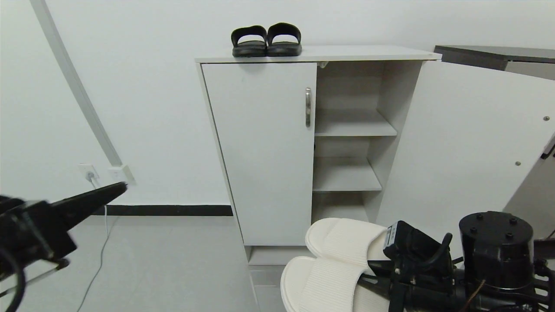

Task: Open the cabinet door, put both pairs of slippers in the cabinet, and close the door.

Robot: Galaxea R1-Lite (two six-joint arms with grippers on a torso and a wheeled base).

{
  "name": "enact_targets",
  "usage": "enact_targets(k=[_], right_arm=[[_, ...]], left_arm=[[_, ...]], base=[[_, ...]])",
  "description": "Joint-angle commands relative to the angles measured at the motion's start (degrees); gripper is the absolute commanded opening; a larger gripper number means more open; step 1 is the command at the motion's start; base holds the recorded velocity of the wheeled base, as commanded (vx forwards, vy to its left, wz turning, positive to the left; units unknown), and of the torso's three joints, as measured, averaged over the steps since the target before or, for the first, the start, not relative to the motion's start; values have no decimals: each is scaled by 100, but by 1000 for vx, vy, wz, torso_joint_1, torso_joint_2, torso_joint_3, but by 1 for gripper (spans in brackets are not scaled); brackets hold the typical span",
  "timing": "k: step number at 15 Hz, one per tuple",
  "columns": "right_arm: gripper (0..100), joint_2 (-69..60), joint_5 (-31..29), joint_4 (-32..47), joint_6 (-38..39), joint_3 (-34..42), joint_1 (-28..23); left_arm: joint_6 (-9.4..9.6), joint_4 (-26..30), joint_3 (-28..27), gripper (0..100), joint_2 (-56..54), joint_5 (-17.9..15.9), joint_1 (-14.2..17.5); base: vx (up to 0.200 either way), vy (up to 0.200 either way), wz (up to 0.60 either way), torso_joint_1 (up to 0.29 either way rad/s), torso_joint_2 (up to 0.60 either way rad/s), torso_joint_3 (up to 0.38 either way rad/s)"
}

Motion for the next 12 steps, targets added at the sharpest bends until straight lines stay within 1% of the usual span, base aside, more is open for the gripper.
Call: enact_targets(k=[1,2,3,4,5,6,7,8,9,10,12], right_arm=[[0,86,-3,-29,6,8,-34],[0,86,-3,-29,6,8,-34],[0,95,-3,-29,-3,0,-34],[0,121,-3,-29,-3,0,-34],[0,147,-3,-38,-3,0,-34],[0,156,-3,-38,-3,0,-43],[0,165,-3,-38,-3,0,-52],[0,165,-3,-38,-12,8,-52],[0,183,-3,-38,-12,8,-52],[0,200,-3,-38,-12,17,-52],[0,279,-3,-38,-3,8,-52]], left_arm=[[69,1275,453,0,-2284,216,586],[78,1794,453,0,-2776,383,586],[87,2022,462,0,-2978,436,586],[271,2550,743,0,-3585,532,586],[482,2611,1147,0,-3945,585,586],[737,2611,1560,0,-4244,752,595],[1053,2611,1982,0,-4525,1086,586],[1212,2559,2378,0,-4762,1517,595],[1168,2356,2598,0,-4754,1798,621],[1150,1917,2782,0,-4798,1904,718],[1150,1829,2861,0,-4938,1895,876]], base=[[0,0,0,0,0,0],[0,0,0,0,0,0],[0,0,0,0,0,0],[0,0,0,0,0,0],[0,0,0,0,0,0],[0,0,0,0,0,0],[0,0,0,0,0,0],[0,0,0,0,0,0],[0,0,0,0,0,0],[0,0,0,0,0,0],[0,0,0,0,0,0]])
